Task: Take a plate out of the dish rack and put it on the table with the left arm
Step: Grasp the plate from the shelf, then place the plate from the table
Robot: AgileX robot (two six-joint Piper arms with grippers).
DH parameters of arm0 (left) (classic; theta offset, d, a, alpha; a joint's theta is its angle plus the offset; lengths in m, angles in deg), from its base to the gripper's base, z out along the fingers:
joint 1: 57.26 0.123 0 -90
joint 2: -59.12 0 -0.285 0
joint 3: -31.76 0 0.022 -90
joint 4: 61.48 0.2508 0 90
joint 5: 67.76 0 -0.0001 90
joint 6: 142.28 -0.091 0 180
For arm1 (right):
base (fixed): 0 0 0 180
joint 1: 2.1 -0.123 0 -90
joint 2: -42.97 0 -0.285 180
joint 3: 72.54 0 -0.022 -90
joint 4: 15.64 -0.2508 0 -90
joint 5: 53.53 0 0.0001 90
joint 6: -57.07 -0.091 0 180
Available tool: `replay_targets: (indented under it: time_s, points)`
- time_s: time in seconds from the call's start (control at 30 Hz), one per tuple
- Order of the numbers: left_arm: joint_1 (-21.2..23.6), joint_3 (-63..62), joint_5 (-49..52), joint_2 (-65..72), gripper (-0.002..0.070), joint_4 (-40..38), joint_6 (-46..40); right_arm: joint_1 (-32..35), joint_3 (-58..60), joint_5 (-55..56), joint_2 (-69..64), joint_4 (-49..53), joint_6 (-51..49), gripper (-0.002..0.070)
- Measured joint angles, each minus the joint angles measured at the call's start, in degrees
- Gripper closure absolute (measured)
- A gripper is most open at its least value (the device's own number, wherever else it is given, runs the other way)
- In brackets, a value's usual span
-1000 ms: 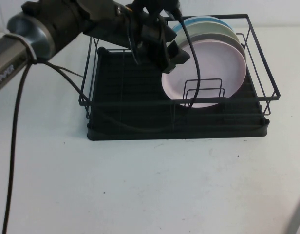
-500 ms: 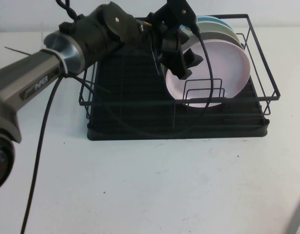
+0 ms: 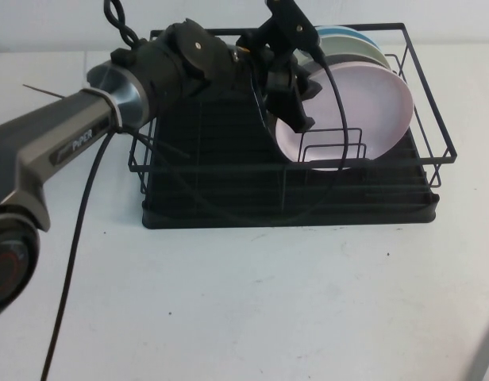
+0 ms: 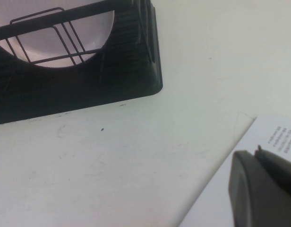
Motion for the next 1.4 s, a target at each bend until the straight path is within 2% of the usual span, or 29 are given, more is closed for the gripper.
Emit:
replay_targets:
  time_s: [0.17, 0.37, 0.47, 0.67, 0.77, 0.83, 0.93, 1.07, 1.23, 1.4]
  points:
    - [0.11, 0.00, 0.41, -3.10, 0.0610, 1.73, 0.00, 0.00, 0.00, 0.00, 0.00, -0.04, 0.00, 0.0694]
    - [0.11, 0.00, 3.55, -12.88, 0.0611, 7.63, 2.79, 0.00, 0.00, 0.00, 0.00, -0.13, 0.00, 0.0694]
    - [0.11, 0.00, 8.37, -19.22, 0.0611, 10.14, 10.49, 0.00, 0.00, 0.00, 0.00, -0.13, 0.00, 0.0694]
    - [0.63, -0.55, 27.00, -27.97, 0.0612, 15.89, 35.11, 0.00, 0.00, 0.00, 0.00, -0.13, 0.00, 0.0694]
    - [2.47, -0.55, 38.24, -28.13, 0.0612, 15.60, 42.71, 0.00, 0.00, 0.00, 0.00, -0.13, 0.00, 0.0694]
    - [4.44, 0.83, 42.07, -27.58, 0.0612, 12.79, 44.60, 0.00, 0.00, 0.00, 0.00, -0.13, 0.00, 0.0694]
    - [7.28, 6.57, 43.04, -27.46, 0.0612, 4.40, 44.61, 0.00, 0.00, 0.00, 0.00, -0.13, 0.00, 0.0694]
    - [8.19, 17.60, 42.93, -27.77, 0.0613, -6.45, 41.11, 0.00, 0.00, 0.00, 0.00, -0.13, 0.00, 0.0694]
    - [8.19, 34.97, 40.32, -27.77, 0.0613, -7.31, 37.07, 0.00, 0.00, 0.00, 0.00, -0.13, 0.00, 0.0694]
    - [8.19, 49.03, 28.04, -27.54, 0.0613, -6.43, 33.05, 0.00, 0.00, 0.00, 0.00, -0.13, 0.00, 0.0694]
